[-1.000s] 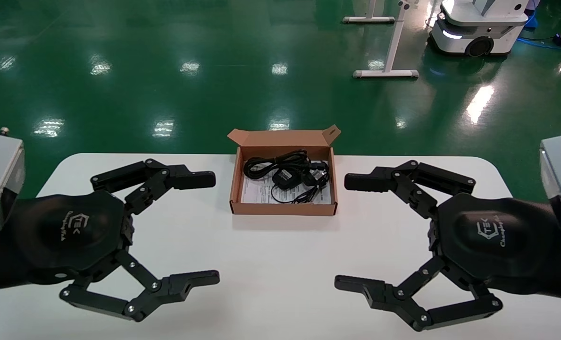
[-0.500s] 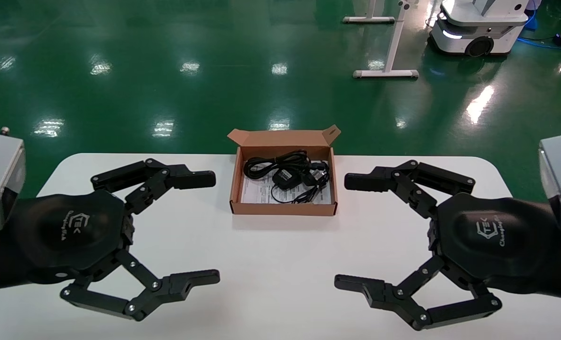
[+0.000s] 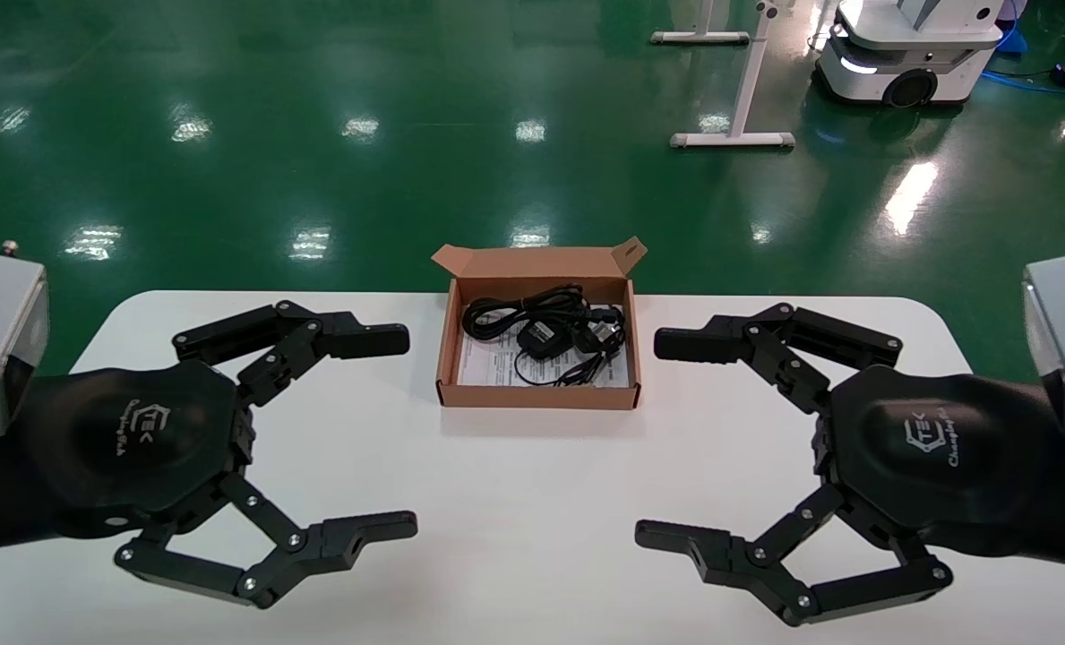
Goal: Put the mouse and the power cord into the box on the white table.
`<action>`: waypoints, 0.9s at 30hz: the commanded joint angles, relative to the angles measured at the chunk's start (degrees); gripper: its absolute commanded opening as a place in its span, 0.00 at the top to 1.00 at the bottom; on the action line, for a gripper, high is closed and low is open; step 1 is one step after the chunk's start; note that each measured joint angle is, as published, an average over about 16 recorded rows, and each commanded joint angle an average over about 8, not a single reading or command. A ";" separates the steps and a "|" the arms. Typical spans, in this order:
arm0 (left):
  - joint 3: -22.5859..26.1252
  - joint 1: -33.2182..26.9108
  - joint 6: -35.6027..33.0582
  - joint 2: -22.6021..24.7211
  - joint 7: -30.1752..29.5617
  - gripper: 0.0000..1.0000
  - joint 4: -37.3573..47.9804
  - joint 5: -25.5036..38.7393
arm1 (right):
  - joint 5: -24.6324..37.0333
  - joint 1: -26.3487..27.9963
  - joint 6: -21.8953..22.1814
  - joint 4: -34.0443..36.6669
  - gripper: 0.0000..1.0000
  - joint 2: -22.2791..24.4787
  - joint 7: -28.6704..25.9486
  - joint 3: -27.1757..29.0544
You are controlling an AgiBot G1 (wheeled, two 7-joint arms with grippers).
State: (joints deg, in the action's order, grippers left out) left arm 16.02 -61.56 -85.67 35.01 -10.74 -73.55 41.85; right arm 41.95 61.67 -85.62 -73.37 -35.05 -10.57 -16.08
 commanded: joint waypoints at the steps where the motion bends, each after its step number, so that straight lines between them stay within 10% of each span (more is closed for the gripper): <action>1: 0.00 0.00 0.00 0.00 0.00 0.00 0.00 0.00 | 0.00 0.00 0.00 0.00 0.00 0.00 0.00 0.00; 27: 0.00 0.00 0.00 0.00 0.00 0.00 0.00 0.00 | 0.00 0.00 0.00 0.00 0.00 0.00 0.00 0.00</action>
State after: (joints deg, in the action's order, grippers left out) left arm 16.02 -61.56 -85.67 35.01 -10.74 -73.55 41.85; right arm 41.95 61.67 -85.62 -73.37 -35.06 -10.57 -16.08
